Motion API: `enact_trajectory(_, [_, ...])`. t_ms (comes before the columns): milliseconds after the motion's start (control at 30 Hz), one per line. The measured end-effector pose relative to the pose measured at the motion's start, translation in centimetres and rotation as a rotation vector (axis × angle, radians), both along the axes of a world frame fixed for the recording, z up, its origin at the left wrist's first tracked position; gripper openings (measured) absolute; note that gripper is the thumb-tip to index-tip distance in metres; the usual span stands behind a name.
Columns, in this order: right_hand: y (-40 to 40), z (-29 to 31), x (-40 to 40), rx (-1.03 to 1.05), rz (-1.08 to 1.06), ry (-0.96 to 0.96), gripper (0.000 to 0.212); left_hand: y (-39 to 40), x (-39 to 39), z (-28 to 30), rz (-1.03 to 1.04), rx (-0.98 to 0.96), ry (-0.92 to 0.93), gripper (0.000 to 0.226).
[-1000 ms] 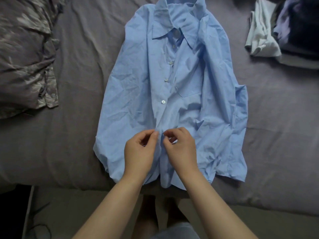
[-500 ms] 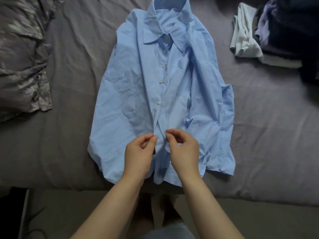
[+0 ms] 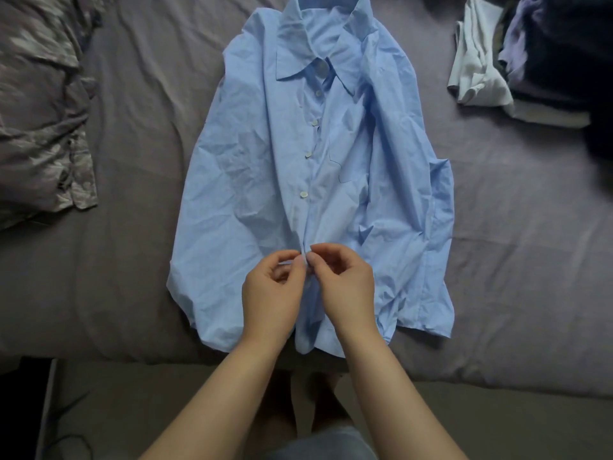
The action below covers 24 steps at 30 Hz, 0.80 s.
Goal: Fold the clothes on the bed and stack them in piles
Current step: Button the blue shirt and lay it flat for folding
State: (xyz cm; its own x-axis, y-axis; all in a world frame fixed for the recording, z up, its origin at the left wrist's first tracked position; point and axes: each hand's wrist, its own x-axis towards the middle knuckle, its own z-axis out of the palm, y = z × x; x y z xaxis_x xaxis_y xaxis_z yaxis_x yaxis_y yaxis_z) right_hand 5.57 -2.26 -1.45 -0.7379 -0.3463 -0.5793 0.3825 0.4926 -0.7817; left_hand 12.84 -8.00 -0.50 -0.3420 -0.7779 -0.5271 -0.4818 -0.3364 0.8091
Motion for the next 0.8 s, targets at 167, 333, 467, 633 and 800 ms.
enact_trajectory(167, [-0.3,0.5,-0.8,-0.064,-0.026,-0.202,0.006,-0.8,-0.2,-0.4,0.026,0.0,-0.019,0.01])
enact_trajectory(333, [-0.7,0.8,-0.8,-0.117,-0.112,-0.34,0.006,-0.6,-0.1,0.0,0.004,-0.067,-0.02,0.013])
enact_trajectory(467, [-0.8,0.8,-0.8,-0.098,-0.129,-0.316,0.006,-0.4,0.1,-0.1,0.052,-0.031,-0.007,0.011])
enact_trajectory(633, [-0.9,1.1,-0.7,-0.111,-0.104,-0.325,0.006,-0.6,0.4,0.2,0.033,-0.029,0.006,0.015])
enact_trajectory(800, [-0.9,1.1,-0.4,-0.087,-0.096,-0.3,0.006,-0.5,0.9,0.2,-0.028,-0.055,0.003,0.023])
